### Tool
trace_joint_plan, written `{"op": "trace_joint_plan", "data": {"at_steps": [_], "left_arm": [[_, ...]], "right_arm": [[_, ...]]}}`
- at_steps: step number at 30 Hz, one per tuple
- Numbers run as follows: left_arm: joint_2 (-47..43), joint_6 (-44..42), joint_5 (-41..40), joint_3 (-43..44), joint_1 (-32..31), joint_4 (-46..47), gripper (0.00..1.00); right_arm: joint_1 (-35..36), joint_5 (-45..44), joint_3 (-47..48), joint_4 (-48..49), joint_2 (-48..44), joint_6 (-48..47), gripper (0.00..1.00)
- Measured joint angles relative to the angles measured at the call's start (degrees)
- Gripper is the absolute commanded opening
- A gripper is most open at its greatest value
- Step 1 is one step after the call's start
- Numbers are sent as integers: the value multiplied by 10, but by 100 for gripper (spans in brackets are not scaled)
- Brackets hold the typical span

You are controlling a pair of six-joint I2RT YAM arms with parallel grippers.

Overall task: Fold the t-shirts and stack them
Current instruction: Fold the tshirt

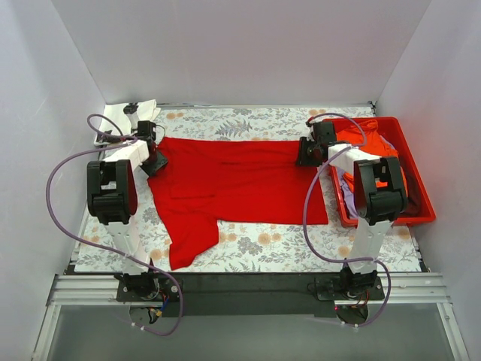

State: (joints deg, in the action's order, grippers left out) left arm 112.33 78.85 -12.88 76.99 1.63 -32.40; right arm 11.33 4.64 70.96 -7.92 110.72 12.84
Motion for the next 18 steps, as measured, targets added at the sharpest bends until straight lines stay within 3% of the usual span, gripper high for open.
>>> {"op": "trace_joint_plan", "data": {"at_steps": [5, 9, 13, 18], "left_arm": [[-37, -4, 0, -11, 1, -30, 62], [-169, -5, 2, -103, 1, -47, 62], [-306, -4, 5, -181, 1, -63, 54], [-377, -4, 19, -268, -2, -78, 46]], "right_arm": [[-1, 1, -1, -50, -39, -12, 49], [-1, 7, -60, -76, -133, -12, 49], [3, 10, -146, -94, -239, -9, 49], [7, 11, -226, -124, -327, -10, 49]]}}
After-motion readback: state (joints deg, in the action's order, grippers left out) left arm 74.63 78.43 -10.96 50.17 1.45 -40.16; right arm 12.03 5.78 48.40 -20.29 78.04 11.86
